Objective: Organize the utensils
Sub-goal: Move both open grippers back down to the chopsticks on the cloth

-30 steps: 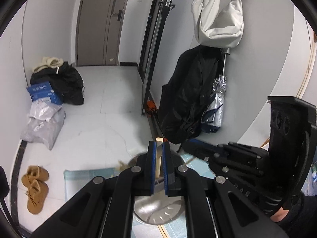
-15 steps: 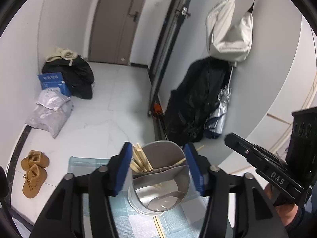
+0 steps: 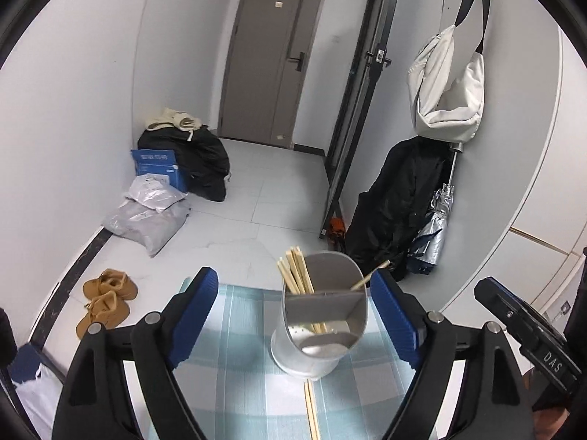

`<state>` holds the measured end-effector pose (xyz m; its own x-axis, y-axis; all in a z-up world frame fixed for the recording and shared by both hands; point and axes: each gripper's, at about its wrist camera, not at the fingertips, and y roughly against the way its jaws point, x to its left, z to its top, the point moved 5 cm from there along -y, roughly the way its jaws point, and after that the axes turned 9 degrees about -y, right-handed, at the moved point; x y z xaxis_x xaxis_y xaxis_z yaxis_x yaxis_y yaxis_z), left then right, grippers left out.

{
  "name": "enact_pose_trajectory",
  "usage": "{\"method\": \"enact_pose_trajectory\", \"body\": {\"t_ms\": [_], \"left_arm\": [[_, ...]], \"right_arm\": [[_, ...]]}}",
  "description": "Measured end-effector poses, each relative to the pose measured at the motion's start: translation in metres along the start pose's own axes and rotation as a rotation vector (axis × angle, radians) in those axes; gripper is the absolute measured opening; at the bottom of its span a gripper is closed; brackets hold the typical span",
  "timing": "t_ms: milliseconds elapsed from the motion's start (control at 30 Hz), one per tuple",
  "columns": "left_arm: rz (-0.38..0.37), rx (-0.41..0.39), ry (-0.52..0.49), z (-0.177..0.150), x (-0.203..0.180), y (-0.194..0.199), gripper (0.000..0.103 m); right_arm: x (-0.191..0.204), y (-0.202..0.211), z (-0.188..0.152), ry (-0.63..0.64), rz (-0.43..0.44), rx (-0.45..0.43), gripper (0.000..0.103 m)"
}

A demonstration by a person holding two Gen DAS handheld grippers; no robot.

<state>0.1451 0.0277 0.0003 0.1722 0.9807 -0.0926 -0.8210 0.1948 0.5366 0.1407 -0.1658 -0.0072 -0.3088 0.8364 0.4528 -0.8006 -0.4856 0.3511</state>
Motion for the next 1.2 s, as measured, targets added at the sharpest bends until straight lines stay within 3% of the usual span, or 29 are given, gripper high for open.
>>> {"method": "enact_pose_trajectory", "body": {"t_ms": [167,467,667,1067,1200], "left_arm": [[0.021,-0.006,0.006,-0.019,-0.004,0.013,0.092],[0.081,-0.024,-0.031,-0.045,-0.006,0.027,0.093],[0.078,-0.036,-0.038,-0.063,-0.007,0.029,0.094],[0.105,-0.003,-0.019,-0.096,0.0,0.005,0.094],[0.095,0.055,0.0,-0.113,0.005,-0.013,0.094]], "right_arm": [[0.006,0.021,-0.014,0.025,-0.003,-0.022,0.061],[0.013,0.043,-0.048,0.051,-0.013,-0.034,0.073],[0.008,0.047,-0.068,0.037,-0.024,-0.027,0.079],[-0.008,0.033,-0.107,0.011,-0.055,0.045,0.079],[-0.014,0.026,-0.122,0.016,-0.074,0.083,0.079]]}}
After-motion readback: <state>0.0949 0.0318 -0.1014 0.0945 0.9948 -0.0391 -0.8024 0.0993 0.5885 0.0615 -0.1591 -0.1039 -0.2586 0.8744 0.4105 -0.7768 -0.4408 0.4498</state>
